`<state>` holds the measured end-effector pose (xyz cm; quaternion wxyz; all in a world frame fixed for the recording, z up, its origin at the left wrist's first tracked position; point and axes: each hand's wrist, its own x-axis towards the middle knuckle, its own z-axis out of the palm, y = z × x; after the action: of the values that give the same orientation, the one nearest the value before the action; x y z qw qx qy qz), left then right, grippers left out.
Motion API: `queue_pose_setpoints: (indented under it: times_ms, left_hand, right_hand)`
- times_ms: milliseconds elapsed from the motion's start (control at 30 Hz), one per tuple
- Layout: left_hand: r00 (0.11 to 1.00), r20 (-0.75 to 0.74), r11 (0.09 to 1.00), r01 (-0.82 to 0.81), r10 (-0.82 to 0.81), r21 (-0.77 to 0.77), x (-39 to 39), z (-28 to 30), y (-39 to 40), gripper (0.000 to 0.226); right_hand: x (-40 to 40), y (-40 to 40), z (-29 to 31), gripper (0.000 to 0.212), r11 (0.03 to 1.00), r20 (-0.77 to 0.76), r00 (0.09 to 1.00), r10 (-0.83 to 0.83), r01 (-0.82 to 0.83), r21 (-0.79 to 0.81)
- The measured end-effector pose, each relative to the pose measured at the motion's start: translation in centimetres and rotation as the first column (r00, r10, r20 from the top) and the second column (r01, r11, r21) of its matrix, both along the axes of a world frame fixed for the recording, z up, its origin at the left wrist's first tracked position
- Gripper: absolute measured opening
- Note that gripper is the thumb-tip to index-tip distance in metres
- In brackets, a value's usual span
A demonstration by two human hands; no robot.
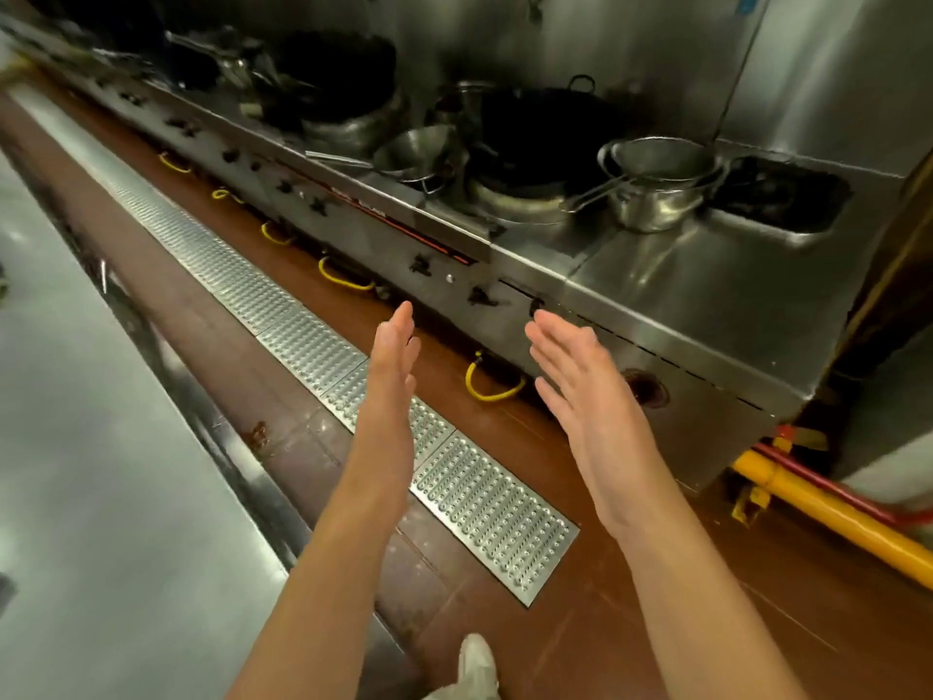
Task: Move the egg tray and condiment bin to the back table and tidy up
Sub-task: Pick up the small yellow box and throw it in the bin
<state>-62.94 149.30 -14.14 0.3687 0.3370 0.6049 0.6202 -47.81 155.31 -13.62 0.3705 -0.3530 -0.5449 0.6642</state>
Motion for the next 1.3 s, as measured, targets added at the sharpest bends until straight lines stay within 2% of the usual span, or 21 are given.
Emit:
queue_pose_setpoints:
  times_ms: [133, 400, 600, 767, 867, 967, 1067, 1233, 1300]
  left_hand:
    - [0.994, -0.019, 0.994, -0.106, 0.106, 0.011, -5.3, -0.7, 2.3, 0.082]
    - [0.963, 0.007, 0.961, -0.269, 0.269, 0.066, -15.5, -0.1, 5.8, 0.075]
    - [0.935, 0.015, 0.93, -0.354, 0.354, 0.104, -21.0, -0.1, 8.1, 0.076]
    - [0.904, 0.024, 0.9, -0.427, 0.426, 0.094, -25.3, -0.5, 11.5, 0.08]
    - [0.864, 0.026, 0.861, -0.502, 0.502, 0.083, -28.2, -0.1, 13.9, 0.079]
    - [0.837, 0.008, 0.833, -0.546, 0.548, 0.084, -30.5, 0.5, 15.7, 0.066]
    - [0.797, -0.006, 0.796, -0.602, 0.604, 0.063, -32.8, 0.6, 16.6, 0.072]
    - [0.734, 0.045, 0.731, -0.679, 0.678, 0.062, -36.4, 0.8, 16.9, 0.048]
    - [0.714, 0.06, 0.711, -0.7, 0.697, 0.071, -38.5, 0.7, 17.0, 0.054]
  right_hand:
    - [-5.8, 4.3, -0.6, 0.067, 0.995, 0.037, 0.995, 0.092, -0.093, 0.026]
    - [-17.6, 9.7, 0.3, 0.049, 0.967, 0.069, 0.97, 0.232, -0.237, 0.089]
    - [-23.9, 12.6, -0.2, 0.054, 0.932, 0.112, 0.933, 0.341, -0.351, 0.087]
    - [-29.3, 17.3, -0.6, 0.061, 0.895, 0.064, 0.9, 0.431, -0.436, 0.093]
    - [-32.6, 20.7, -0.3, 0.065, 0.863, 0.033, 0.866, 0.499, -0.5, 0.075]
    - [-36.3, 23.5, 0.1, 0.06, 0.839, -0.002, 0.841, 0.54, -0.539, 0.069]
    - [-40.0, 25.2, -0.1, 0.056, 0.811, -0.037, 0.81, 0.585, -0.583, 0.044]
    - [-45.4, 25.9, -1.2, 0.054, 0.717, -0.032, 0.717, 0.697, -0.696, 0.022]
    - [-48.0, 26.3, -1.5, 0.055, 0.695, -0.015, 0.695, 0.719, -0.719, 0.019]
